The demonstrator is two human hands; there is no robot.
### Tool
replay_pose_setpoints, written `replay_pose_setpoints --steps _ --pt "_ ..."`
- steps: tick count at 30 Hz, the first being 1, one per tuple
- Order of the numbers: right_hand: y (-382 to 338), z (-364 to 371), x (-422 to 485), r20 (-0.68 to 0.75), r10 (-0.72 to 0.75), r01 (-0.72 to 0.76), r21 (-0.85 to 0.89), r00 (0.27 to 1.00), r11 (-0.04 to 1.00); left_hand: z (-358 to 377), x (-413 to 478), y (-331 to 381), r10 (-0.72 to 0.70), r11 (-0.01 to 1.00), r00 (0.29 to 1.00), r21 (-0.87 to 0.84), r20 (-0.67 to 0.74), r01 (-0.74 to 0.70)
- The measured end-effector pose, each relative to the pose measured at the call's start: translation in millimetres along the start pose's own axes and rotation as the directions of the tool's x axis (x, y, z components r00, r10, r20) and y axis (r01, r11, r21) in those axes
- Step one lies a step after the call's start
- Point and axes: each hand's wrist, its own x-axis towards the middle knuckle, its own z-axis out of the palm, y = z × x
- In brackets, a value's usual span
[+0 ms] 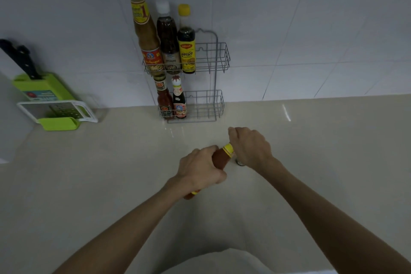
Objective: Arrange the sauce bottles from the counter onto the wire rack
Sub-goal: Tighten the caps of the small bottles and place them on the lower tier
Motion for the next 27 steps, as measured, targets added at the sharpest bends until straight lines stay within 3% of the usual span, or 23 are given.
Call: replay_pose_setpoints --steps 2,3,5,8,11,13,15,18,20,23,27 --pt "-2.8 -11.5 7.4 0.117 0.053 -0.094 0.387 0.992 0.917 -2.2 4.3 -0.9 0.012 0.999 0.999 -0.039 -0.040 -0.013" --pt "-4.1 -15.3 10.9 0.056 0.046 -0.068 0.497 0.997 0.865 -7.2 7.0 -3.7 0.015 0.987 1.000 -0.160 -0.003 -0.015" --pt "-9.2 -27.2 20.4 -0.067 0.047 -0.007 0.508 0.997 0.861 -18.7 9.5 -10.7 0.045 0.921 0.994 -0.389 0.096 -0.004" --pt "-17.4 -51.2 42.7 -0.147 0.077 0.007 0.500 0.986 0.866 -21.9 8.7 -23.6 0.053 0.915 0.987 -0.403 0.154 0.014" --pt "-22.2 -58.0 56.1 -0.093 0.122 -0.027 0.677 0.988 0.735 -15.7 13.4 -30.2 0.001 0.904 1.000 -0.428 0.021 0.008" --pt "-22.8 -49.3 55.9 0.020 -0.013 -0.006 0.744 1.000 0.669 -16.8 23.4 -31.2 -0.034 0.843 0.999 -0.537 -0.029 0.014" --pt "-17.2 -33.1 57.7 0.133 -0.142 -0.024 0.809 0.981 0.588 -24.9 38.7 -35.4 -0.034 0.836 0.999 -0.549 -0.030 0.012" --pt "-8.3 -8.8 75.0 0.122 -0.070 -0.080 0.896 0.990 0.438 -42.5 69.6 -56.2 -0.043 0.903 0.995 -0.422 0.093 0.079" --pt "-12.8 8.2 93.5 -0.039 0.063 0.001 0.851 0.997 0.525 -56.9 92.4 -76.5 -0.153 0.909 0.984 -0.377 0.096 0.178" --pt "-22.1 33.7 130.7 -0.277 0.169 0.105 0.755 0.946 0.647 -78.6 121.2 -102.5 -0.314 0.848 0.941 -0.483 -0.125 0.219" --pt "-30.1 57.9 180.8 -0.338 0.171 0.157 0.753 0.926 0.639 -96.0 153.0 -121.9 -0.347 0.777 0.918 -0.606 -0.190 0.169"
